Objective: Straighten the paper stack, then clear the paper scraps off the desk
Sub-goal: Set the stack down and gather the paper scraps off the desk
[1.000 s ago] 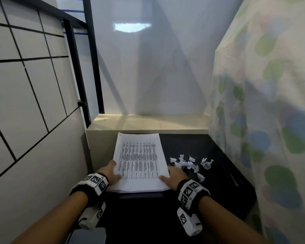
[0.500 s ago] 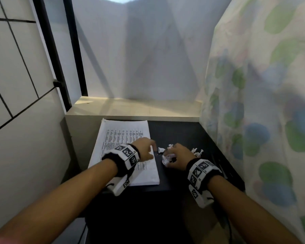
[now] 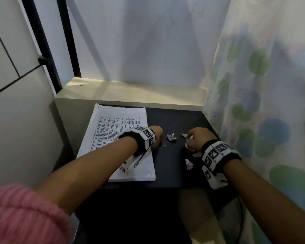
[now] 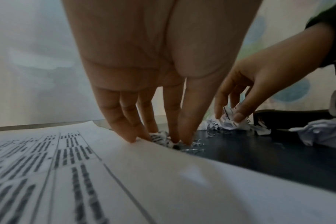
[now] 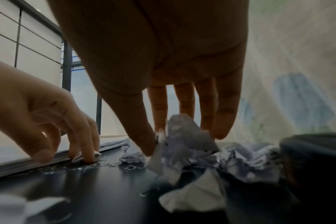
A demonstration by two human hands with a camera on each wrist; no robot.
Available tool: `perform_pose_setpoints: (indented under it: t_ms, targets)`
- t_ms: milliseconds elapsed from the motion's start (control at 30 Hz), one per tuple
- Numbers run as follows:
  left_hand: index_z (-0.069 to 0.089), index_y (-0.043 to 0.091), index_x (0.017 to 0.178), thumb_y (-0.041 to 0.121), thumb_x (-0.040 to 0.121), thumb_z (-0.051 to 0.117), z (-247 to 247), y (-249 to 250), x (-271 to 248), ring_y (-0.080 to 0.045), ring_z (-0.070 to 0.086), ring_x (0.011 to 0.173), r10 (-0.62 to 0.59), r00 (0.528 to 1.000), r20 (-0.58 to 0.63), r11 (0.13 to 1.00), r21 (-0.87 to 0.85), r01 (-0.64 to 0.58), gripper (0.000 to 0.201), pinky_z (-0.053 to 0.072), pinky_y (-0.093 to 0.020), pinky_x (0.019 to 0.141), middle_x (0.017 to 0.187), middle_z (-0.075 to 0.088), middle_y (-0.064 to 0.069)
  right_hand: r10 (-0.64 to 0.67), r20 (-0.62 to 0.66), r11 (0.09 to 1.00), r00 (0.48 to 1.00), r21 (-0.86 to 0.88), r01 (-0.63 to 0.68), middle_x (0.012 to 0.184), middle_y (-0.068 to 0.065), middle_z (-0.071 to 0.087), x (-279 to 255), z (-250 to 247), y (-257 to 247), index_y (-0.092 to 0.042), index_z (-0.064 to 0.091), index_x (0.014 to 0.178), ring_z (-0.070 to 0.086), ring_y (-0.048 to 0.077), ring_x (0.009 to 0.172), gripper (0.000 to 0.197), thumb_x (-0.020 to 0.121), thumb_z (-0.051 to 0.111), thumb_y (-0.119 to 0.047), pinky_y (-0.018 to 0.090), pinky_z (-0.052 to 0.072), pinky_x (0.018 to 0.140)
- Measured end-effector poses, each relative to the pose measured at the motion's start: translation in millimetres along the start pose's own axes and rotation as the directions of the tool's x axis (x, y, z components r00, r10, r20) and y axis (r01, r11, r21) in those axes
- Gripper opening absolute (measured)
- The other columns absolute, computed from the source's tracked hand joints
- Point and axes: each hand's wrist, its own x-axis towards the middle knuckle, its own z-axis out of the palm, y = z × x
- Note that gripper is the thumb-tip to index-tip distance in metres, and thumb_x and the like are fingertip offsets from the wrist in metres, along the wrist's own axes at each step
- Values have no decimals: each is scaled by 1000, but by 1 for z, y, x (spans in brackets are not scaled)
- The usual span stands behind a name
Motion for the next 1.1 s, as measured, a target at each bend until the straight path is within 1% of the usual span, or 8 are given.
perform_pose_setpoints:
  t_ms: [133, 333, 400, 467, 567, 700, 900, 1100]
  targets:
    - [66, 5, 117, 10, 86, 60, -2, -1, 10, -31, 63, 110, -13, 1000, -27, 1000, 14, 13, 32, 52, -35, 94, 121, 64, -16, -112, -81, 993, 990, -46, 109, 122, 8, 59, 6, 2, -18, -19, 68, 111, 58, 26, 113, 28, 83, 64, -16, 36, 49, 97]
    - [62, 13, 120, 21, 88, 59, -1, -7, 15, -37, 54, 117, -84, 990, -111, 996, -8, 84, 33, 45, -42, 101, 128, 48, -17, -143, 117, 988, 983, -42, 149, 115, 15, 66, 17, 19, -47, -10, 69, 109, 63, 30, 105, 24, 89, 57, -16, 32, 50, 90]
    - [65, 2, 104, 24, 92, 54, -1, -7, 12, -34, 60, 106, -93, 991, -95, 995, 20, 96, 27, 49, -37, 89, 121, 58, -20, -125, 149, 985, 981, -101, 141, 125, 16, 60, 19, 24, -54, -6, 61, 120, 59, 31, 114, 32, 90, 55, -15, 33, 48, 94]
    - [63, 4, 115, 22, 88, 59, -2, -6, 8, -26, 61, 92, -80, 997, -19, 993, 86, 81, 32, 48, -31, 76, 115, 63, -15, -115, 163, 981, 980, -138, 138, 133, 15, 53, 20, 28, -60, -5, 52, 131, 54, 30, 121, 43, 90, 55, -15, 36, 46, 100]
    - [45, 10, 139, 25, 83, 66, 1, -3, 4, -25, 61, 112, -60, 997, 50, 986, 161, 52, 62, 50, -29, 87, 127, 59, -10, -154, 137, 976, 978, -135, 173, 133, 18, 49, 14, 34, -67, -2, 53, 129, 53, 32, 121, 41, 90, 55, -13, 34, 45, 98]
    - [59, 5, 122, 16, 84, 66, 9, 1, -1, -25, 61, 113, -5, 999, -38, 996, 89, 8, 40, 48, -28, 90, 123, 63, -11, -202, 142, 978, 969, -28, 208, 121, 14, 64, 2, 33, -59, -6, 64, 119, 61, 28, 111, 33, 87, 55, -9, 32, 49, 93]
    - [53, 3, 124, 12, 83, 66, 0, -3, -5, -28, 57, 117, 12, 996, -89, 1000, 21, -10, 43, 47, -32, 95, 128, 57, -13, -90, -125, 984, 988, 144, 107, 112, 7, 66, -7, -5, -2, -19, 71, 105, 63, 21, 100, 28, 79, 65, -9, 23, 46, 81]
    - [43, 0, 136, 17, 93, 55, 10, 17, 0, -29, 47, 130, -19, 1000, -17, 992, 122, 21, 48, 40, -31, 104, 143, 44, -16, -42, 128, 999, 991, 18, 40, 126, 5, 54, -3, 5, 13, -22, 61, 124, 53, 22, 119, 49, 77, 74, -22, 23, 41, 87]
